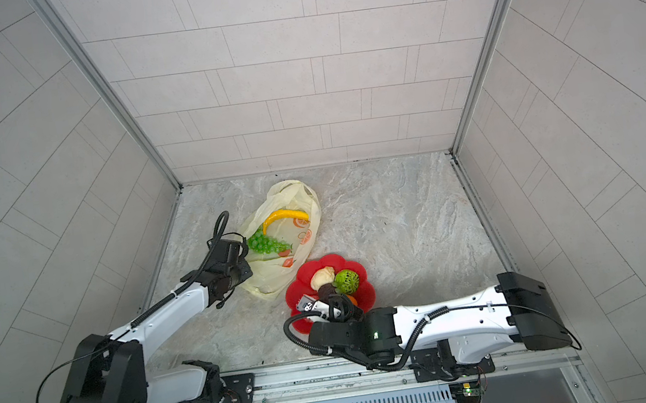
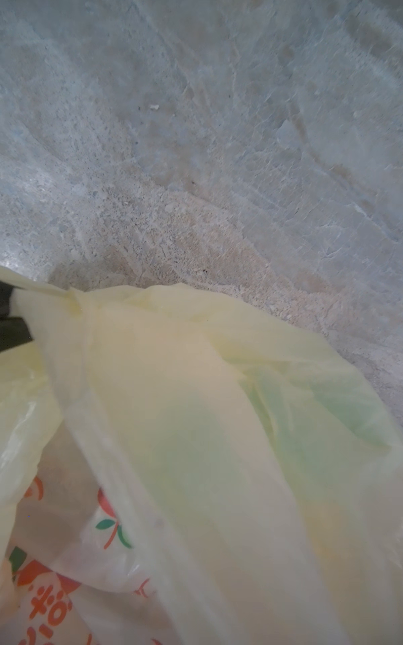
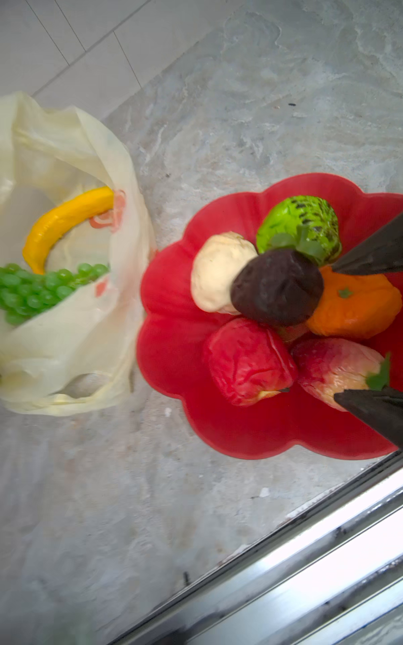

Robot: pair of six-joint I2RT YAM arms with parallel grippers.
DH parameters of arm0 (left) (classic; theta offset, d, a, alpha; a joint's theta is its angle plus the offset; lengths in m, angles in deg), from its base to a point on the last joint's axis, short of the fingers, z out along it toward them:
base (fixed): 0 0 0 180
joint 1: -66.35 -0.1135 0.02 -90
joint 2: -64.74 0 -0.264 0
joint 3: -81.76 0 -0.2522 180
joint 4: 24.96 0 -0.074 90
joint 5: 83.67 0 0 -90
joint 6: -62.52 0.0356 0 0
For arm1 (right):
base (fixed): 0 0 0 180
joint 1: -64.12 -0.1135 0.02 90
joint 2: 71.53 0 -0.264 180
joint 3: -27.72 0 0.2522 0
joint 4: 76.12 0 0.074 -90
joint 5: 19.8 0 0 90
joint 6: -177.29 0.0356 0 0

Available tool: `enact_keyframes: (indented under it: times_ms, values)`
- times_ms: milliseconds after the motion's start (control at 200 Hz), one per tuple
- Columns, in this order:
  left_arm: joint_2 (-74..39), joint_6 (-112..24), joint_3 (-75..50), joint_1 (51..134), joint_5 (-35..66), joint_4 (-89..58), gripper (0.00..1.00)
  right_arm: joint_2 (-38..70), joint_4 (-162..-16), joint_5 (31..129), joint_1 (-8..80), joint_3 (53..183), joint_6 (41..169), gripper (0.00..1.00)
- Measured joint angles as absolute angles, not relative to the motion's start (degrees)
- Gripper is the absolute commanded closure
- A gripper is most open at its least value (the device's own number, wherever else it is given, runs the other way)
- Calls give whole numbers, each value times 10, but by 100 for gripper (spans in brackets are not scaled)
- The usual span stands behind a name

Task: Take the fake fruits out of the plastic bag
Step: 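Move the right gripper back into the bag toward the yellow banana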

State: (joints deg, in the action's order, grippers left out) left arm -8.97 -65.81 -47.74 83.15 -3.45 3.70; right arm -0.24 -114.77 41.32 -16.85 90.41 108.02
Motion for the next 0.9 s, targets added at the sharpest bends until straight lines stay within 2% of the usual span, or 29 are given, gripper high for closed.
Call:
enact_keyframes:
  times_ms: [225, 395, 731, 896]
  values:
    - [-89, -657, -475, 836, -29, 49, 100, 33, -1136, 506, -25, 990, 1004, 47]
    - [-88, -654, -478, 836, -28, 47, 100, 177, -1136, 601, 78, 1120, 935, 47]
    - [-64, -649, -479, 836, -45, 51, 100, 449, -1173, 721, 204, 1364, 823, 47]
    - [-64, -650, -479, 836, -54, 54, 100, 548, -1199, 737, 240, 1479, 785, 55]
